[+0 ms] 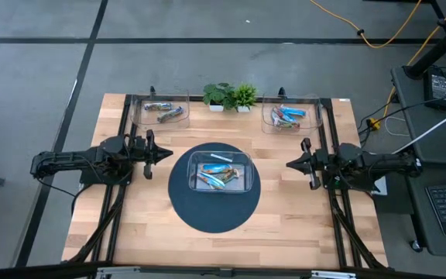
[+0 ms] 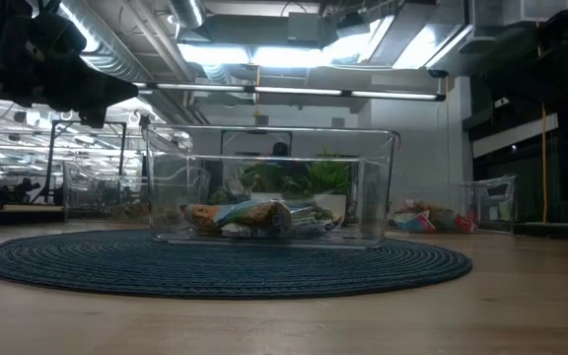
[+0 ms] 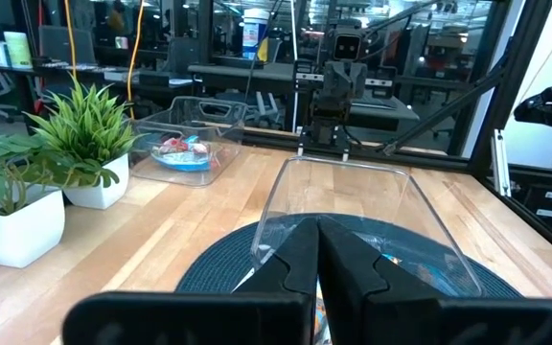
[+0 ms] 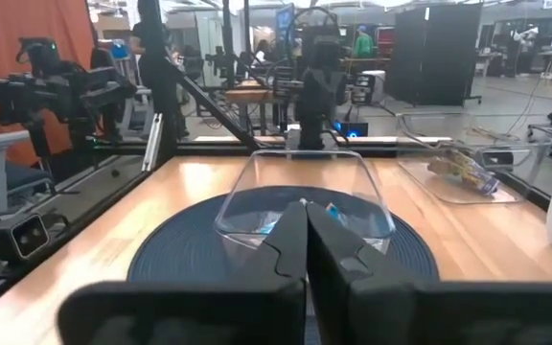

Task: Pick and place Granola Bars by type
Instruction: Return to Home Position

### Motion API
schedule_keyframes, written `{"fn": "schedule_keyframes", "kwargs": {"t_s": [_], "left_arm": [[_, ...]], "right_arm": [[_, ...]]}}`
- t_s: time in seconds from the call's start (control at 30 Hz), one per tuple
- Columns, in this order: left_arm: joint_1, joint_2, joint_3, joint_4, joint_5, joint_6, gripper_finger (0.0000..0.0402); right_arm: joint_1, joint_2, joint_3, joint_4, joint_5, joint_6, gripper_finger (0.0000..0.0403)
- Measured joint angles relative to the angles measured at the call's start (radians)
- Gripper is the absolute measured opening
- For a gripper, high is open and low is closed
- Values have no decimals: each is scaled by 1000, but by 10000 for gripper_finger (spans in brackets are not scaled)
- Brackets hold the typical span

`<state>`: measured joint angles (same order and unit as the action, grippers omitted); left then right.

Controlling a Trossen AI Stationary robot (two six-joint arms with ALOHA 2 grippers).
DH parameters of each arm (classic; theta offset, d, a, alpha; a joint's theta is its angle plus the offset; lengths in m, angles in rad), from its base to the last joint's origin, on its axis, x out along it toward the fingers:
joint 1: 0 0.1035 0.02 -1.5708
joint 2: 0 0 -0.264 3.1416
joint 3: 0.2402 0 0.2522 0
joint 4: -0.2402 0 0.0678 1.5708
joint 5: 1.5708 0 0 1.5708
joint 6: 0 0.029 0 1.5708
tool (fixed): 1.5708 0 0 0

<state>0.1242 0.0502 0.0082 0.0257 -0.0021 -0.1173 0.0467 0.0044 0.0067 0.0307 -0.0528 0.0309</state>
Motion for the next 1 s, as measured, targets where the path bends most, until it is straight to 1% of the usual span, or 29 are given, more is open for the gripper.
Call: {"fn": "schedule_keyframes", "kwargs": {"t_s": [0.2,0.6,1.0], "left_arm": [[0,0,0,0,-1,0,8],[0,0,0,0,-3,0,8],[0,0,0,0,-3,0,7]], "right_arm": [[0,0,0,0,0,-36,5],[0,0,0,-2,18,-36,6],[0,0,0,-3,17,-36,22]]}}
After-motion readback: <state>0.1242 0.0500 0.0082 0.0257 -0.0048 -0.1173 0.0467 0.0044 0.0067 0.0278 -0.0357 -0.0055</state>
